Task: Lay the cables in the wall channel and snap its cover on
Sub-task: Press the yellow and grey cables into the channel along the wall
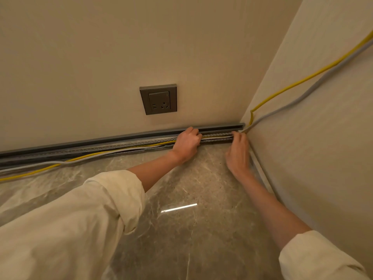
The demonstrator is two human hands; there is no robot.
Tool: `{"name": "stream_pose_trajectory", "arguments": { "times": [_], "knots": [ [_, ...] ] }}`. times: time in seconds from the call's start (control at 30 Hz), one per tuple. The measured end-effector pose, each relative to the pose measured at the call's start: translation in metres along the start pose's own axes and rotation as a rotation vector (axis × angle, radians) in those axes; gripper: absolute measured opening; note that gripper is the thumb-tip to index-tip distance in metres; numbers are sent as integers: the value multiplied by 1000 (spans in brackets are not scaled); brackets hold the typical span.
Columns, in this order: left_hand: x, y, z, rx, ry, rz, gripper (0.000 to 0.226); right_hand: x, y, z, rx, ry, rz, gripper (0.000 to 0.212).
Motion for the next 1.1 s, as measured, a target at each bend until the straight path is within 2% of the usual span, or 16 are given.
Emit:
{"name": "stream_pose_trajectory", "arguments": {
  "times": [0.07,0.17,0.3,0.47,0.73,0.87,0.97,1.1],
  "knots": [
    [0,1,0,9,3,-16,21,16,14,3,82,-191,147,69],
    [1,0,2,29,7,-31,22,21,26,3,148,-289,268,75],
    [4,1,8,75,18,-72,27,19,33,6,213,-246,305,73],
    [21,-8,32,15,-19,-74,30,21,39,14,266,-220,340,76],
    [95,-45,110,-118,-180,-15,29,28,36,17,296,-178,354,70],
    [137,-67,157,-159,-254,-74,29,35,35,19,318,-153,383,73],
    [163,-77,180,-150,-306,-118,30,42,35,21,319,-122,396,72],
    [170,-74,183,-91,-292,-134,30,61,40,33,329,-51,390,73]
  ]
}}
Point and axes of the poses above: each hand's wrist, its own z-axis away from the middle knuckle, its own y-axis out of the palm, x = y × z, the point moved 10 cm from there along -z, towards the middle knuckle, and after that the axes turned 6 degrees about z, right-handed, at the moved point
